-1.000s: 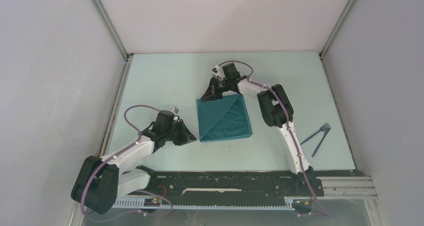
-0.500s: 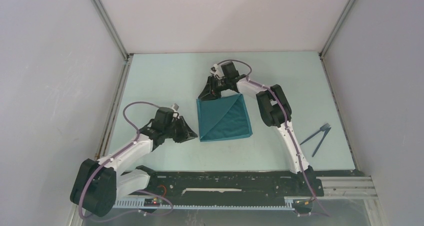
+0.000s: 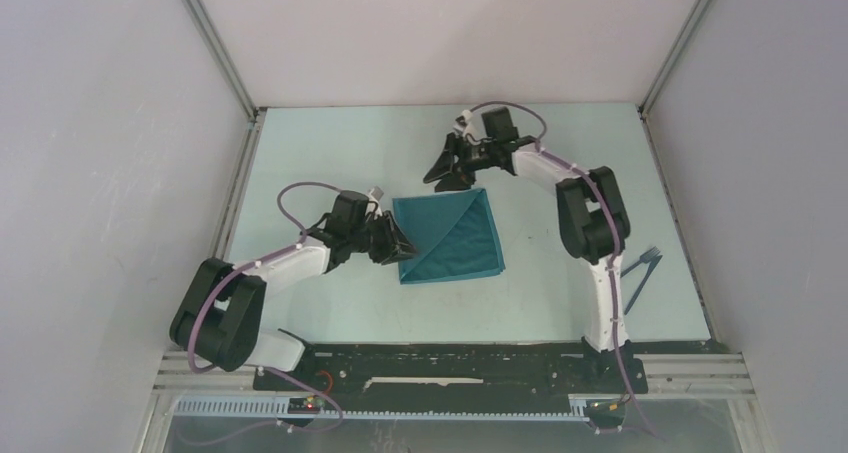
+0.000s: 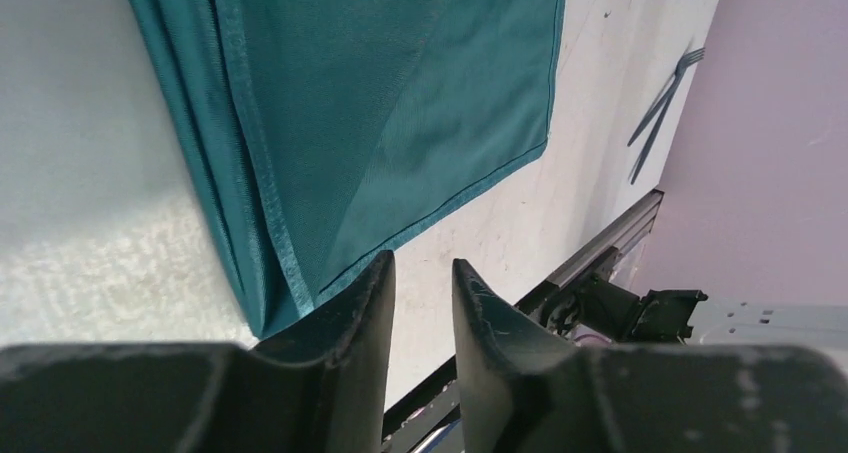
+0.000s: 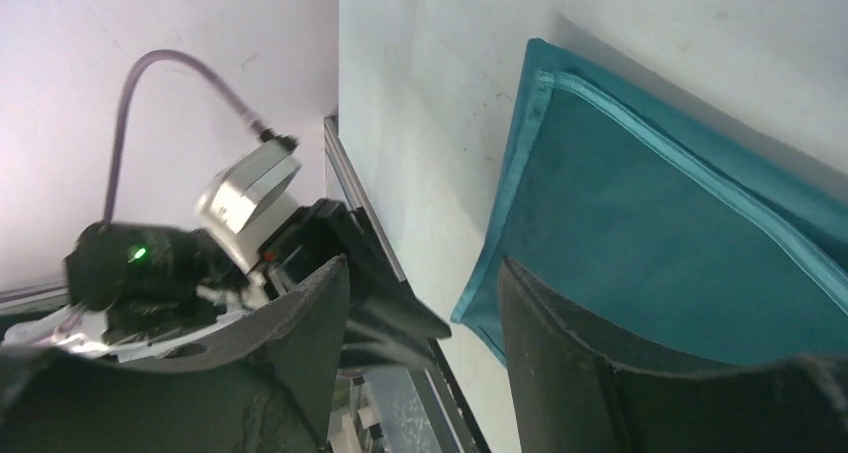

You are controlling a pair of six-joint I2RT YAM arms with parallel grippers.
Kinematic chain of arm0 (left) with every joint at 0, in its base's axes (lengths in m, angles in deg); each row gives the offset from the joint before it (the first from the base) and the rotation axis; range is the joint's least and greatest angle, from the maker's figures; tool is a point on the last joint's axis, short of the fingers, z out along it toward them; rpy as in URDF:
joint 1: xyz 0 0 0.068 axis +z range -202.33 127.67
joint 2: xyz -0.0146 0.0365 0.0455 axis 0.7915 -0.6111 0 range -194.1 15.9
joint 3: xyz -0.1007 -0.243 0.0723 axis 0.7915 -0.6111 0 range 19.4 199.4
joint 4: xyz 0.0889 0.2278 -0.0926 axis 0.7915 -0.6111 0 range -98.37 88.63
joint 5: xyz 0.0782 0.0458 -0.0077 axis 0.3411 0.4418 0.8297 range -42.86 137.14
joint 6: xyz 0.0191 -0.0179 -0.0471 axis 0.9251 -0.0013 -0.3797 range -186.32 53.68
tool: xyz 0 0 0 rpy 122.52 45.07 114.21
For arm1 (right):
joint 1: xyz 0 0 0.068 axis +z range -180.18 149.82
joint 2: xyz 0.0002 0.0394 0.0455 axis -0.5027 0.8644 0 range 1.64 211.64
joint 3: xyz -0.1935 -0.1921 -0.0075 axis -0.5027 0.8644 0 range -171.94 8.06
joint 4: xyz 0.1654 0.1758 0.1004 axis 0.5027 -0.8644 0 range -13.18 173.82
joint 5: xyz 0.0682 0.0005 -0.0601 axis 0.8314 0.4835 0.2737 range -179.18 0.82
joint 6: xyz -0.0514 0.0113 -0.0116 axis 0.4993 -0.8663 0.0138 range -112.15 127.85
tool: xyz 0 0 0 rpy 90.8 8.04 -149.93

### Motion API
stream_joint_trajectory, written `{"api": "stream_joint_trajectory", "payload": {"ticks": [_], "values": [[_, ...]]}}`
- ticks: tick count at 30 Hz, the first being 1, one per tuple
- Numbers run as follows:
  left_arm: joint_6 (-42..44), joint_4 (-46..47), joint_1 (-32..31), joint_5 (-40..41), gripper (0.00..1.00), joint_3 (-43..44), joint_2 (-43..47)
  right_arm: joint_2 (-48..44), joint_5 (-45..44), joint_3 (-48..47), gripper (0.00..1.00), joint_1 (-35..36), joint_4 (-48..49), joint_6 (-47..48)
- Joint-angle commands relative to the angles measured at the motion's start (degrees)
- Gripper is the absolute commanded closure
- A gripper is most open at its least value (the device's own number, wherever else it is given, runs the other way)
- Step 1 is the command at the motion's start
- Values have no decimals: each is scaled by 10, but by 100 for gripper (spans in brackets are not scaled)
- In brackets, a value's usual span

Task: Fold the napkin into a case and place the utensils inside
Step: Smooth out the upper triangle-folded napkin at the center of the board.

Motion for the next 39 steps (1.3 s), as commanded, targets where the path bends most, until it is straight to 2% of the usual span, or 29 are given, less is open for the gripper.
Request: {"api": "stream_joint_trajectory", "payload": {"ticks": [1,5,14,27,32,37,39], "values": [[2,28,-11,-19,70,18,-28,-60,25,83,36,-49,45,29],[17,28,-10,3,76,14,-42,-59,52,144,36,-76,133,-8],[17,69,-10,32,84,-40,-60,3,59,148,35,-94,220,-45],[0,137,-11,35,89,-117,-73,95,27,78,35,-96,238,-82],[15,88,-12,43,85,-90,-20,97,27,65,35,-95,239,-88],[33,12,-11,40,63,-28,45,68,31,47,35,-93,193,-60],[48,-24,-9,56,58,15,58,46,30,39,35,-92,167,-47]]}}
